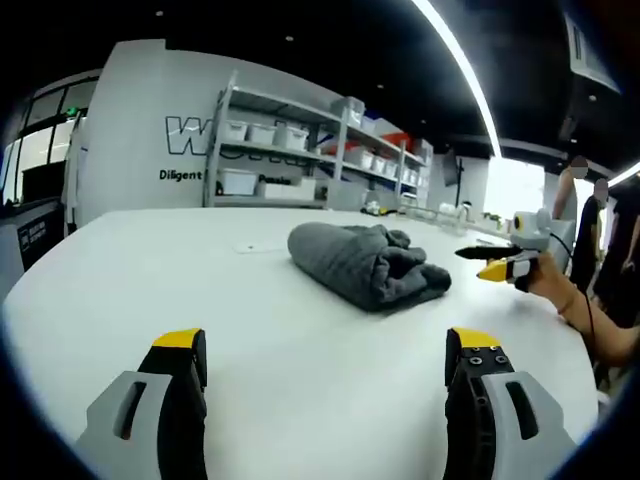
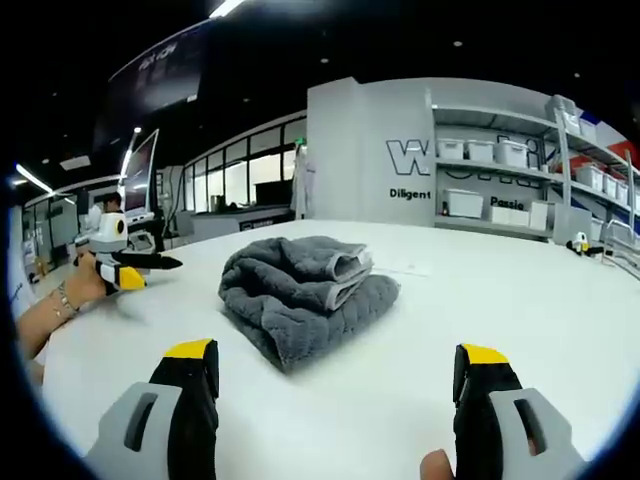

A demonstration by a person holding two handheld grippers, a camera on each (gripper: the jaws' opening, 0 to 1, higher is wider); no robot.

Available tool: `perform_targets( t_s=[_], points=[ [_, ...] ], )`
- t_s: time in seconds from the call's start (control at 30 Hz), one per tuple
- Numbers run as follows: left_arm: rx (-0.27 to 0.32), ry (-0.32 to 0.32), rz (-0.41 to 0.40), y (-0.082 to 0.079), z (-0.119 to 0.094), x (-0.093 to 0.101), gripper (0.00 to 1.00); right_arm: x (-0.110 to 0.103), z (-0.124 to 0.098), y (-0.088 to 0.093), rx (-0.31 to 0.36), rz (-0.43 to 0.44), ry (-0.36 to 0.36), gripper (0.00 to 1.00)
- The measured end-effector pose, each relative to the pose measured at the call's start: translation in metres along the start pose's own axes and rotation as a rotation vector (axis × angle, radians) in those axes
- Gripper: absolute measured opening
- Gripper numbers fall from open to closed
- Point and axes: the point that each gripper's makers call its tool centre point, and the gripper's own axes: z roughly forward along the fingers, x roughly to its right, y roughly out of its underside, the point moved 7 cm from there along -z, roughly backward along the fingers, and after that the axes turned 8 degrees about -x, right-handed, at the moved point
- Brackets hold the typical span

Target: Open the folded towel by lifting each exposed corner and separating the folded layers until the towel lies flat within the target outline without major curled edges

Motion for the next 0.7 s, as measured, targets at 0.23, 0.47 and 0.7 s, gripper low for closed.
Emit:
perform_targets(
  t_s=[0.23,0.47,0.7],
  points=[
    [-0.005,0.0,0.004,0.0005,0.0005,0.0003,0.98,-0.0002,0.0024,-0.0007,-0.011,-0.009,-0.01,0.99],
    [-0.008,-0.001,0.002,0.0018,0.0004,0.0005,0.98,0.0019,0.0039,0.0017,-0.022,-0.004,-0.005,0.99],
    [-0.012,0.001,0.011,0.0014,0.0006,0.0019,0.98,0.0001,0.0029,0.0023,-0.027,-0.009,-0.007,0.99]
  ],
)
